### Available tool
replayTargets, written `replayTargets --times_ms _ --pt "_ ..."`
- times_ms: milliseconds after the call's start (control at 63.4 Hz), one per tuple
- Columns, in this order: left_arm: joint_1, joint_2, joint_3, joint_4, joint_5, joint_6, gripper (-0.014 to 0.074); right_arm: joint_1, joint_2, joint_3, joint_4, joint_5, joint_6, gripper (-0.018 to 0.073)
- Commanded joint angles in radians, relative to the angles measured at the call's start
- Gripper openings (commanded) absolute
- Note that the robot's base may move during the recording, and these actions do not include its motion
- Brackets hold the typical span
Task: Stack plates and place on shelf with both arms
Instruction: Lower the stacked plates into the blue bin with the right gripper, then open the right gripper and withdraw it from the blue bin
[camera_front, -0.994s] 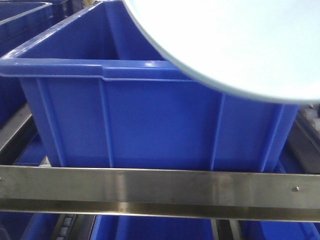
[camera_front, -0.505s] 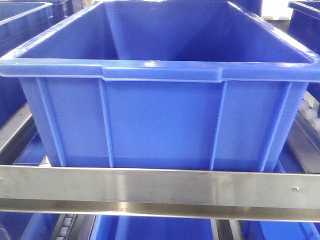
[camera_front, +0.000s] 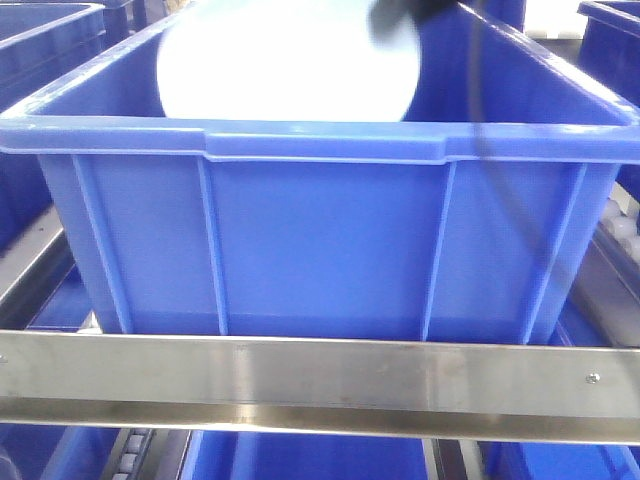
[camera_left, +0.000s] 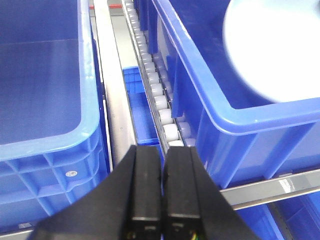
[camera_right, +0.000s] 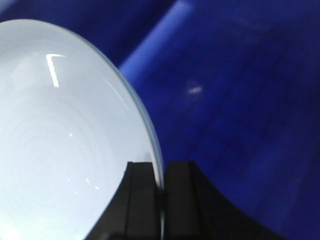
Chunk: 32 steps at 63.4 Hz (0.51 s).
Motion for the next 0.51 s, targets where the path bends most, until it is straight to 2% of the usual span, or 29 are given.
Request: replayTargets --times_ms 0,316,426,489 --pt "0.003 0.007 -0.032 0.008 -0.074 -0.01 0.0084 -0.004 -0.002 -0.043 0.011 -0.102 -0.013 0.0056" --pt "0.003 0.007 -0.032 0.008 -0.074 -0.01 0.0084 -0.004 0.053 -0.052 -0.003 -0.052 -0.015 0.0066" --pt "0.003 0.007 -0.032 0.008 -0.074 -0.01 0.0084 -0.004 0.053 -0.052 -0.004 -0.037 -0.015 0.0176" --pt "0.003 0.007 -0.032 0.008 -0.074 -0.01 0.0084 -0.004 0.053 -0.052 -0.004 -0.029 -0.015 0.0276"
